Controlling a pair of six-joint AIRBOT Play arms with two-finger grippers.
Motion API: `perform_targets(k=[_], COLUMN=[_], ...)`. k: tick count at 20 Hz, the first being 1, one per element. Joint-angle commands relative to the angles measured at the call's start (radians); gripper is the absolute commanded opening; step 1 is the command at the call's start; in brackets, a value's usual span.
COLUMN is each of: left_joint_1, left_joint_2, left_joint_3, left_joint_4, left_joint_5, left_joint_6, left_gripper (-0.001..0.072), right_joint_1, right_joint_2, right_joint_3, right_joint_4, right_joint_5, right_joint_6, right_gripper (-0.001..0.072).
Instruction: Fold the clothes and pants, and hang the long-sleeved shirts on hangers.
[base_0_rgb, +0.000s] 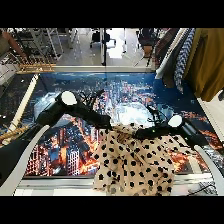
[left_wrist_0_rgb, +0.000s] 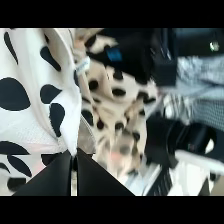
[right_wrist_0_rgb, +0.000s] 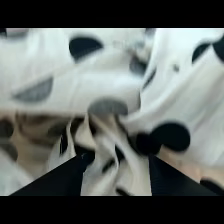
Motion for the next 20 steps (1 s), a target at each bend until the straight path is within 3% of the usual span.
perform_targets(k=[1,3,5,6,12,16,20], left_joint_1=[0.010,0.009,0.009,0.009,-0.043,-0.084,-0.090], left_joint_2=[0.010,0.010,0.010,0.010,0.010,0.010,0.010], left_joint_3=[0.001,0.001,0.001,0.000,-0.003,-0.003,-0.003], left_joint_4=[0.000,0.000,0.000,0.000,0.131,0.130,0.131], left_joint_5=[-0.115,-0.143,-0.150,-0.150,-0.176,-0.175,-0.176], left_joint_6=[0.037,0.040,0.057,0.057,0.045,0.045,0.045], left_gripper=[0.0008,0.0008,0.0008,0.0008,0.0008,0.0008,0.0008], right_joint_1=[0.060,0.060,0.060,0.060,0.060,0.077,0.138], right_joint_2=[-0.003,-0.003,-0.011,-0.025,-0.026,-0.065,-0.169], right_joint_3=[0.027,0.048,0.044,0.038,0.129,0.160,0.160], right_joint_4=[-0.068,-0.175,-0.277,-0.290,-0.253,-0.156,-0.196], right_joint_5=[-0.110,-0.105,-0.065,-0.046,-0.087,-0.090,-0.077], right_joint_6=[0.048,0.072,0.099,0.097,0.000,-0.076,-0.077], right_gripper=[0.0408,0.0391,0.0285,0.0282,0.0300,0.0358,0.0366])
